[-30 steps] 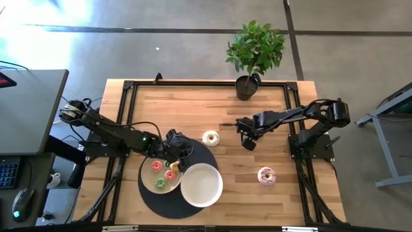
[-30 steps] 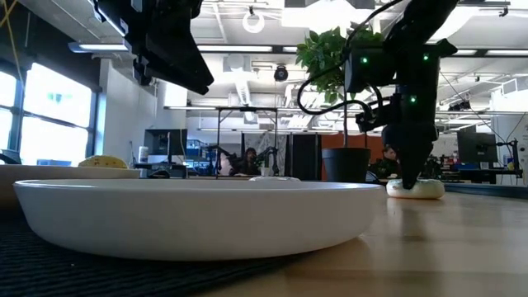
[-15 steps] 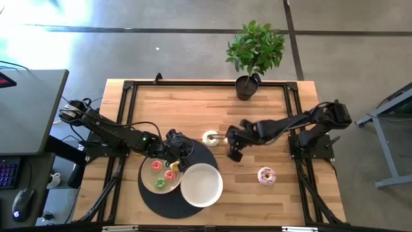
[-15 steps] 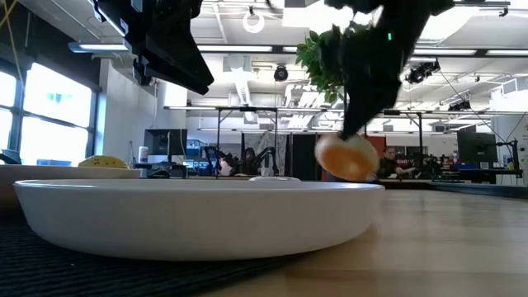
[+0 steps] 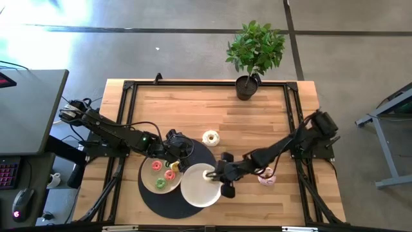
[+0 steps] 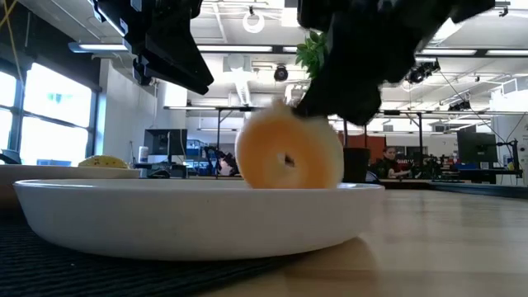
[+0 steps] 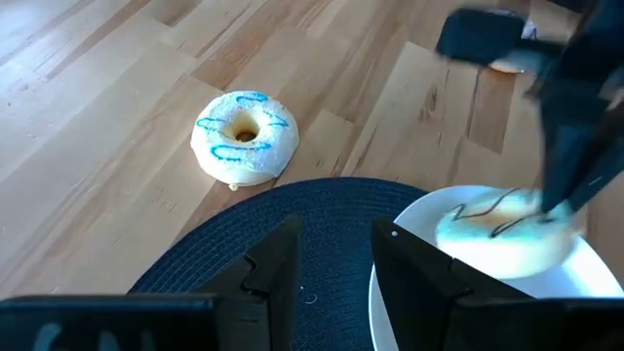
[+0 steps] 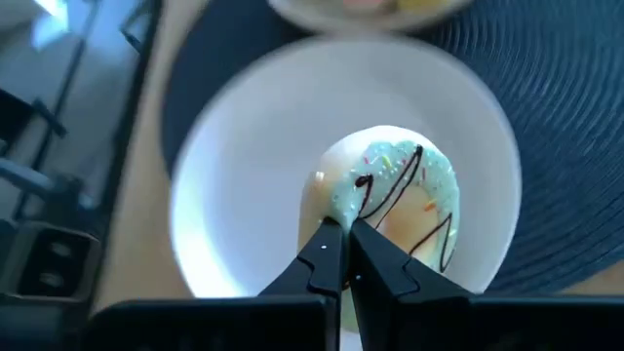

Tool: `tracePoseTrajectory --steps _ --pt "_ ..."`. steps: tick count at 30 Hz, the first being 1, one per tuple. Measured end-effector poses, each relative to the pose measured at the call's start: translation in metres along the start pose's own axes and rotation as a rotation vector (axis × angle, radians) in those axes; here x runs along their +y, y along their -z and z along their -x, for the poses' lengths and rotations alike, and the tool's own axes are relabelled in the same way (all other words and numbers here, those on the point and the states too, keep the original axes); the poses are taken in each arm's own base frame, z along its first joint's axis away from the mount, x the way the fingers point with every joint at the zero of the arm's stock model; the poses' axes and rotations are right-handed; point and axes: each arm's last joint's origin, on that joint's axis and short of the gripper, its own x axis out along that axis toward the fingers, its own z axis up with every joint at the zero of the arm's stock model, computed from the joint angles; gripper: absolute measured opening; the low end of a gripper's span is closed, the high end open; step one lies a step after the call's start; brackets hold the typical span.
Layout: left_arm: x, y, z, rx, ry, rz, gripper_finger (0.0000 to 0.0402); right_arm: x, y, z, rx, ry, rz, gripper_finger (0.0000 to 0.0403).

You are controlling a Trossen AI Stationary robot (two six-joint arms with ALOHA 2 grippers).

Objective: Pick & Place donuts
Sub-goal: Put the big light green donut on the right white plate, then put the big blue donut on the right white plate

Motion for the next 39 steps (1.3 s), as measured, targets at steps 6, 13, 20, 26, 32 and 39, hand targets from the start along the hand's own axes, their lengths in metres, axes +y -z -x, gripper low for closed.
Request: tracePoseTrajectory --steps 6,13,20,26,32,39 --pt "0.000 0.000 0.000 0.002 0.002 0.000 0.0127 -0.004 0.013 -0.014 0.055 0.040 0.024 0.0004" --pt "0.000 0.000 0.000 0.003 0.003 0.000 0.0127 -0.004 0.012 -0.014 0.038 0.057 0.110 0.0047" --pt "0.000 0.000 0.000 0.004 0.003 -0.001 0.0127 -0.004 0.012 -0.014 0.043 0.046 0.116 0.0103" --pt "-0.001 0.001 0.000 0.030 0.036 -0.001 0.0127 0.001 0.004 -0.013 0.028 0.020 0.113 0.0129" --pt "-0.002 0.001 0.000 0.045 0.057 0.000 0.0127 0.012 -0.015 -0.006 0.099 0.023 0.118 0.0129" --pt "0.001 -0.008 -0.011 -0.006 0.067 -0.003 0.0127 0.017 -0.027 0.019 0.405 0.140 0.099 0.0129"
